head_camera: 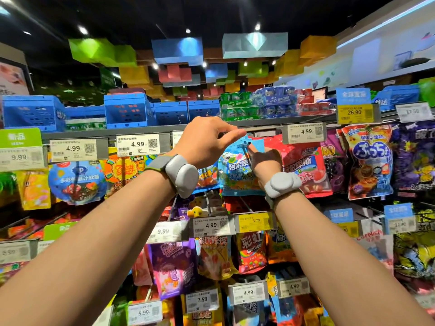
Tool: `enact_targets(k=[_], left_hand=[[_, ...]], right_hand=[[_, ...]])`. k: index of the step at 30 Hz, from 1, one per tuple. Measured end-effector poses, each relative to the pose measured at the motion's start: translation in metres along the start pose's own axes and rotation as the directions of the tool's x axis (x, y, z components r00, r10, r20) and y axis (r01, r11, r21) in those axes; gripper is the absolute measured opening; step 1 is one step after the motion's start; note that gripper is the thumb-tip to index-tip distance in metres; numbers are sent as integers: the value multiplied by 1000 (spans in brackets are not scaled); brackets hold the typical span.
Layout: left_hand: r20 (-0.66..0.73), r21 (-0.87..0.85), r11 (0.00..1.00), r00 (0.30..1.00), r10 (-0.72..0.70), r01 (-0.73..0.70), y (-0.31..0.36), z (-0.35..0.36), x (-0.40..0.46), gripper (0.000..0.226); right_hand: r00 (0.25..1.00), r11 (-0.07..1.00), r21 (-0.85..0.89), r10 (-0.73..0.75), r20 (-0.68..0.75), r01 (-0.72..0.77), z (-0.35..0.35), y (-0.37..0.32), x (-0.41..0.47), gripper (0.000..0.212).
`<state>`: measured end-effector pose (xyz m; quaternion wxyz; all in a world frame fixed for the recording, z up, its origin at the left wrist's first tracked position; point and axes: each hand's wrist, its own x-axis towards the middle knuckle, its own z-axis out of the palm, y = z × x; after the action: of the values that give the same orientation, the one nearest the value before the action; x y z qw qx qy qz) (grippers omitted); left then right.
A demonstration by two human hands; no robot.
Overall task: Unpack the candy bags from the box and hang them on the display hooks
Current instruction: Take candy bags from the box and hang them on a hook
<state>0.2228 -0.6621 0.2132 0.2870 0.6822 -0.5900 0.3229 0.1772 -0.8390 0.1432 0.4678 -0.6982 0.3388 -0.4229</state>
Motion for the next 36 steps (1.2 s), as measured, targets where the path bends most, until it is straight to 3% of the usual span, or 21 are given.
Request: enact_targets(k=[1, 3, 6, 8, 10, 12, 17, 22, 25, 28, 32, 34, 36], left_hand=[[0, -5, 1000, 1000, 1, -1, 0, 0, 0, 43], [-7, -17, 1000, 1000, 11, -12, -2, 1, 0, 42], [-19, -12, 1000, 1000, 25, -25, -5, 2, -1, 43], [-13, -3, 1000, 1000, 23, -23, -6, 2, -1, 44], [-12, -5, 1000, 1000, 20, -20, -5, 3, -2, 43], [-20, -14, 1000, 1000, 24, -24, -5, 2, -2, 41], [-16, -20, 1000, 1000, 18, -18, -4, 2, -1, 41], [-6, -4, 1000, 1000, 17, -17, -4, 1, -2, 49], [13, 63, 997, 999, 36, -37, -1, -1, -3, 56], [27, 134, 988, 997, 72, -75, -1, -3, -5, 63], [37, 297, 931, 977, 210, -212, -5, 6, -20, 36], [-13, 359, 911, 974, 224, -205, -5, 14, -35, 36], [-120, 291, 935, 962, 245, -202, -5, 21, -51, 36]], right_hand=[[999, 998, -62, -7, 32, 9, 1, 0, 2, 52], [996, 1000, -8, -5, 94, 6, 0, -4, 0, 50], [998, 985, -171, -11, 60, 21, 4, -1, 4, 53], [999, 986, -167, -21, -31, 16, 4, -3, 6, 43], [999, 986, -166, 5, -32, -10, 3, 4, 5, 42], [999, 972, -234, -31, 15, 34, 3, 16, 1, 45], [992, 961, -258, -117, -56, 99, -3, 30, -23, 54], [983, 872, -467, -180, -23, 149, -26, 35, -63, 27], [961, 822, -535, -269, -58, 198, -32, 36, -80, 45], [942, 833, -505, -319, -103, 227, -36, 37, -93, 59], [923, 884, -369, -359, -138, 288, -41, 36, -108, 52], [916, 893, -325, -372, -149, 310, -41, 37, -116, 48], [912, 898, -298, -380, -156, 323, -38, 38, -125, 46]])
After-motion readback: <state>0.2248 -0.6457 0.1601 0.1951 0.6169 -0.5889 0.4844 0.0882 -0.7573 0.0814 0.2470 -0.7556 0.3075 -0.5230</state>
